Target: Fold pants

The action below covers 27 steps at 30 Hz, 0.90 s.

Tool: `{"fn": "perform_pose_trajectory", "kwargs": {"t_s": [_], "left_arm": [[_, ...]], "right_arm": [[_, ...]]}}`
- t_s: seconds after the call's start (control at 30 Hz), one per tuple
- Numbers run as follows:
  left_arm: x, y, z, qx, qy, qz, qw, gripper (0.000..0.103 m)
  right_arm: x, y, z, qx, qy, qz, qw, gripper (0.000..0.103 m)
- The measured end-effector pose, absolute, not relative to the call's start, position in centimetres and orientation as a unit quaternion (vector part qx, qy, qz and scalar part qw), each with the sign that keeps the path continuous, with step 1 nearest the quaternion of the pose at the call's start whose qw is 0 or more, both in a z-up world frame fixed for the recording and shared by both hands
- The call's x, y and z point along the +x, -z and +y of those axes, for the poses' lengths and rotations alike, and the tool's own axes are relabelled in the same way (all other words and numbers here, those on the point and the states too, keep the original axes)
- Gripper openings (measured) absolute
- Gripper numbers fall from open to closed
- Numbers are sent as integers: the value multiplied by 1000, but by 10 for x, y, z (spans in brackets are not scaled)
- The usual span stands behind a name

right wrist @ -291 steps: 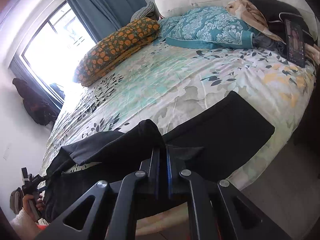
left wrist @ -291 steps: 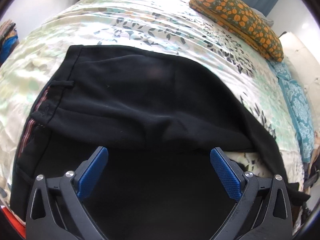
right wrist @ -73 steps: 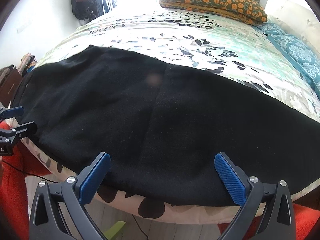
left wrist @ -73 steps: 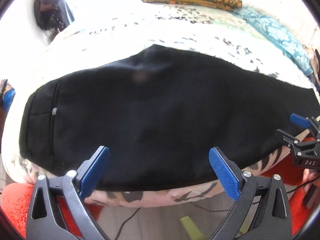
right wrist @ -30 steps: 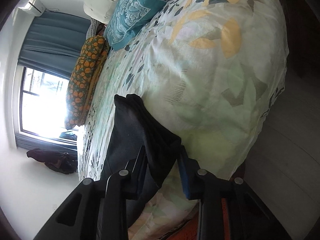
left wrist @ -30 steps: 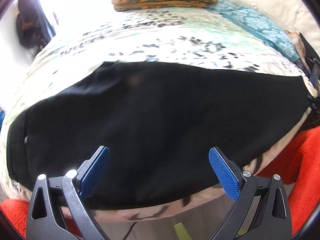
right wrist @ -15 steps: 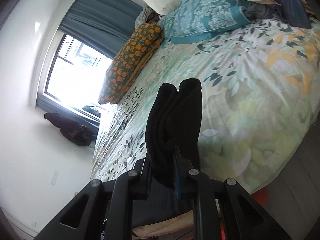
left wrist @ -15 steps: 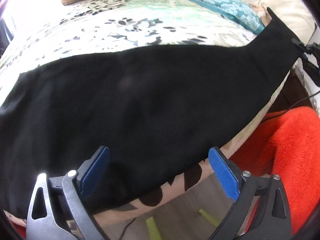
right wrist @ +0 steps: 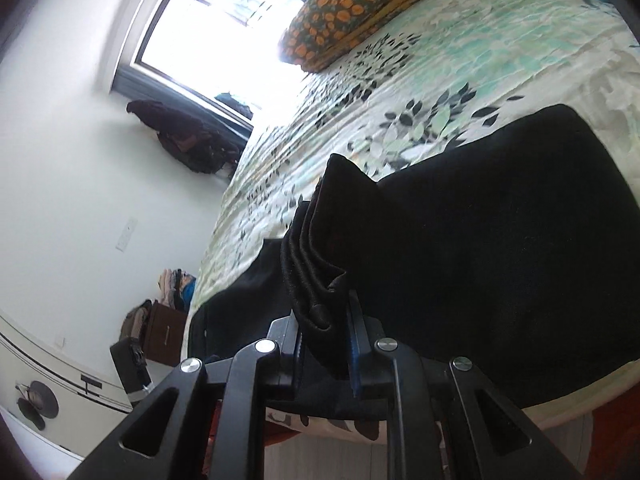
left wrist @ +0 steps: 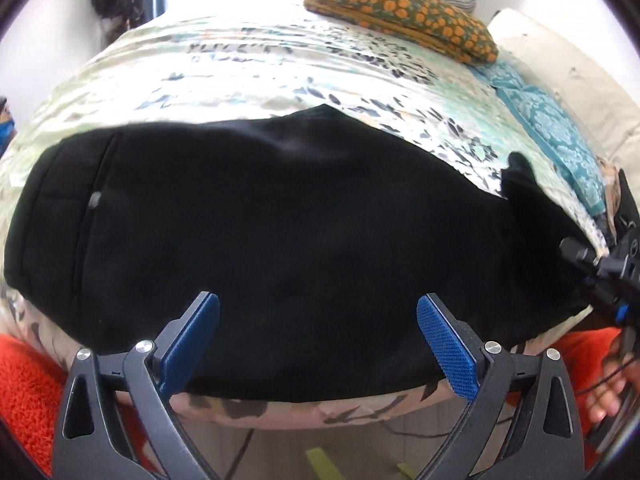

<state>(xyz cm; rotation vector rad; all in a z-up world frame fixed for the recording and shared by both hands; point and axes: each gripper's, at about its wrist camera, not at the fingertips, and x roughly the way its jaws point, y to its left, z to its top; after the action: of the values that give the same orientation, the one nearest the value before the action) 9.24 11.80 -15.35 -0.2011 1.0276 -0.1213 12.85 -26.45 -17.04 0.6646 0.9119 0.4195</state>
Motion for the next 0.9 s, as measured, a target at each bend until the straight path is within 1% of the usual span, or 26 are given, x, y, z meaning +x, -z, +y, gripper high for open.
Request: {"fn": "perform_pose_trajectory", "kwargs": {"t_s": [0.1, 0.13, 0.2, 0.23, 0.27, 0.4, 0.47, 0.53, 0.57, 0.63, 0.73, 0.8, 0.83, 0.9], "left_arm": [[96, 152, 124, -115, 62, 479, 868, 100], [96, 152, 124, -111, 63, 477, 870, 100], [101, 156, 121, -107, 67, 480, 868, 100], [103, 156, 119, -110, 69, 482, 867, 100], [103, 156, 116, -113, 71, 481, 866, 100], [94, 139, 102, -118, 97, 463, 873, 99], [90, 128, 83, -114, 134, 450, 875, 98], [88, 120, 54, -97, 184, 445, 871, 96], [88, 120, 38, -84, 205, 448, 866, 93], [92, 128, 9, -59, 228, 469, 851, 68], [103, 149, -18, -47, 223, 505, 832, 51], [103, 155, -27, -44, 218, 511, 831, 50], [103, 154, -31, -41, 220, 508, 832, 48], [101, 153, -39, -28, 222, 505, 834, 48]], "right_arm": [[130, 192, -205, 238, -220, 468, 822, 19], [129, 198, -191, 211, -225, 475, 824, 26], [129, 206, -171, 153, -223, 492, 828, 44], [127, 210, -166, 129, -224, 501, 826, 62], [124, 209, -164, 115, -227, 506, 824, 71], [100, 182, -184, 97, -233, 493, 833, 78], [81, 166, -206, 88, -217, 472, 850, 83], [63, 154, -228, 87, -191, 446, 870, 85], [56, 151, -239, 92, -176, 436, 878, 85], [47, 147, -260, 115, -151, 421, 887, 85], [51, 141, -280, 148, -127, 406, 893, 85], [53, 141, -288, 154, -122, 403, 894, 85], [53, 141, -291, 157, -121, 402, 894, 85], [54, 141, -296, 166, -122, 404, 891, 85]]}}
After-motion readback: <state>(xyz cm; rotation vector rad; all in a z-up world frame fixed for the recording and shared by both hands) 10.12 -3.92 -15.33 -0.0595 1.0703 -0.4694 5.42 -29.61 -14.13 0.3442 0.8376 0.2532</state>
